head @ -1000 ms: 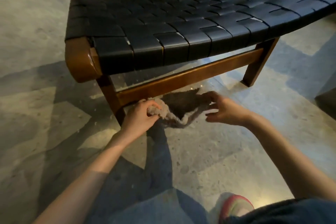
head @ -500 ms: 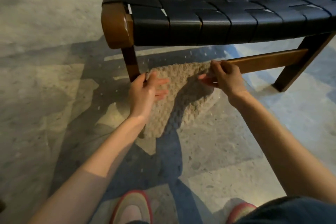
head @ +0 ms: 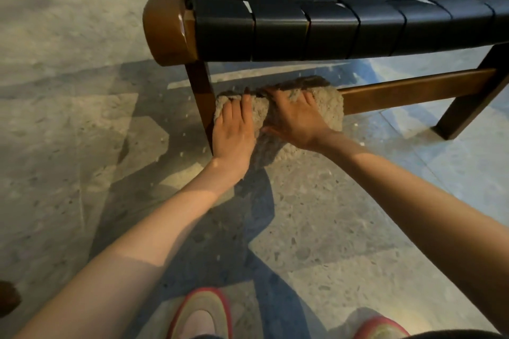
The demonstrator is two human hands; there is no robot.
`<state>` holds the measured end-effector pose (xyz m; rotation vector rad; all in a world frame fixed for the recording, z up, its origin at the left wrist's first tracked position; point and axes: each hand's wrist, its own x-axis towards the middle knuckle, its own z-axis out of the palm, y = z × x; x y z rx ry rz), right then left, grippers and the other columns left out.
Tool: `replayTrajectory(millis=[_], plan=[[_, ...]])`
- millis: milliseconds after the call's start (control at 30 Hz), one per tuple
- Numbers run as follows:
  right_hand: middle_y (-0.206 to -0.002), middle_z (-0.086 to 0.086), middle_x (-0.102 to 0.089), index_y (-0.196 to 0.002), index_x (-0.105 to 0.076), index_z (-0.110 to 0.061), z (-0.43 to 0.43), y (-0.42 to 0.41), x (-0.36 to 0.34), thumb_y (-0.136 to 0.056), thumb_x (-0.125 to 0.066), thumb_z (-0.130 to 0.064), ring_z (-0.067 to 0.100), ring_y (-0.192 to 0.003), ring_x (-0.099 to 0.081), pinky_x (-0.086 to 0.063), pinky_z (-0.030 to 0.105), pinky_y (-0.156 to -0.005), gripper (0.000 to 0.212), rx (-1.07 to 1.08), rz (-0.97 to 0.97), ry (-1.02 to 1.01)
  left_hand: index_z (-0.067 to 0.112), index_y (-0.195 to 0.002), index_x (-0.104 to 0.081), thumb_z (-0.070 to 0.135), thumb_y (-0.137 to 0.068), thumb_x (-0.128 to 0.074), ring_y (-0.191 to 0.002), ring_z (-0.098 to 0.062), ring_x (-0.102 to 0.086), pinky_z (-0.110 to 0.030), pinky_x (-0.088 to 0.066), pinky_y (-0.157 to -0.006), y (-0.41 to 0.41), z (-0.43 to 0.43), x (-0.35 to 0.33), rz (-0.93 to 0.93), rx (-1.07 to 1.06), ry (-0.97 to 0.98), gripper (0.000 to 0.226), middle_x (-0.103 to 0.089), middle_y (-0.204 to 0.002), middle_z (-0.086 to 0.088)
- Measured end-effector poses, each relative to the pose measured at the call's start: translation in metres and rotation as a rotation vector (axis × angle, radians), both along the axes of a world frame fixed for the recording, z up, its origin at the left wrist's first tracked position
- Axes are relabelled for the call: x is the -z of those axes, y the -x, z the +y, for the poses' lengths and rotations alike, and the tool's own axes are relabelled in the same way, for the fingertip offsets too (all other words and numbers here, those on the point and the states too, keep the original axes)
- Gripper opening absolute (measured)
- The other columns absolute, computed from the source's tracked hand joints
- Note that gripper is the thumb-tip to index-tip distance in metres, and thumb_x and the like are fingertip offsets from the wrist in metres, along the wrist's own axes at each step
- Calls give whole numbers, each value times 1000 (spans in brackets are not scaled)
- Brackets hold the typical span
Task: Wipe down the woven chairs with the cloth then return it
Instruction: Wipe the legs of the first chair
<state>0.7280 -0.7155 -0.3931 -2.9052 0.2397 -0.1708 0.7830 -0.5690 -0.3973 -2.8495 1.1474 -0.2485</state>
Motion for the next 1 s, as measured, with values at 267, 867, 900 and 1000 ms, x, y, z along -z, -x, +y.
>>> replayTrajectory(millis=[267,867,900,1000], plan=[[-127,7,-51,-138,-36,-17,-29,1,11,-91,-34,-64,27,-117,-48,-31,39,-101,66,-80,0,388,5,-141,-18,45,-92,-50,-113,-31,-45,-38,-34,-98,-10,-17,3,-107,19,-142,70,-43,-127,-15],[-118,18,-55,-133,-49,-18,-225,119,14,-77,-30,-78,37,-111,-46,-23,50,-105,84,277,-20,203,6,-135,-1,48,-85,-59,-105,-24,-53,-34,-43,-85,72,-226,20,-315,376,-69,88,-48,-121,-11],[-117,18,-55,-131,-49,-19,-238,125,13,-74,-29,-79,37,-112,-45,-21,48,-106,85,305,-21,187,5,-135,0,48,-85,-60,-105,-24,-52,-34,-43,-84,77,-240,21,-307,388,-61,90,-48,-122,-12],[-118,16,-55,-126,-49,-21,-274,141,13,-68,-35,-83,37,-117,-42,-15,50,-110,86,408,-16,159,4,-137,1,50,-86,-58,-108,-26,-50,-36,-42,-86,91,-278,23,-280,421,-47,91,-44,-125,-15]])
